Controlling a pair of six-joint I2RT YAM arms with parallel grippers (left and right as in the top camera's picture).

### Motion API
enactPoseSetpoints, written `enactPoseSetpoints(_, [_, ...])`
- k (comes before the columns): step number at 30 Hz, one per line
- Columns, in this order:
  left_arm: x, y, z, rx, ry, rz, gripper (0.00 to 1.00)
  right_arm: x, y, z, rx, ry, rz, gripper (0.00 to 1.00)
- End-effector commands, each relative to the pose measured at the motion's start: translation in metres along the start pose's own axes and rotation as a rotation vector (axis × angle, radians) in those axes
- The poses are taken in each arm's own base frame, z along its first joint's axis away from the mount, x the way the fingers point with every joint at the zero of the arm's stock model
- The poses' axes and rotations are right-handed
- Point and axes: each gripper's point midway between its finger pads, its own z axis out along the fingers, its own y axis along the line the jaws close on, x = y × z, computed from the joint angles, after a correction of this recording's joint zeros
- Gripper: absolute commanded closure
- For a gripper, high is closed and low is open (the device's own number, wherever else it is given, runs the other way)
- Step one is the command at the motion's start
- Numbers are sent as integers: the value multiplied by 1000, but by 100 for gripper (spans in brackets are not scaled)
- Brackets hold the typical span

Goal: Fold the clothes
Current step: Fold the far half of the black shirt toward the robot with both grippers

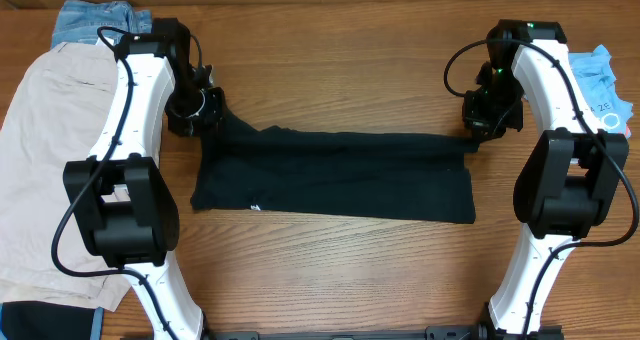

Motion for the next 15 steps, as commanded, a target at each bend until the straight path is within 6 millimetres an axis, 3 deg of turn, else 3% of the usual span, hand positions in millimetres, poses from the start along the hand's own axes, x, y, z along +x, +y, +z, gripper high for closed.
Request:
enactPoseSetpoints(1, [1,7,-9,-30,-9,8,96,0,2,-12,-27,-22,9,90])
enactPoseSetpoints(7, [6,32,-12,-161,4,-64,96,9,0,-12,-21,19,6,90])
enactPoseSetpoints(15, [11,32,-13,-118,27,-86,96,20,-1,-9,-15,65,8,92])
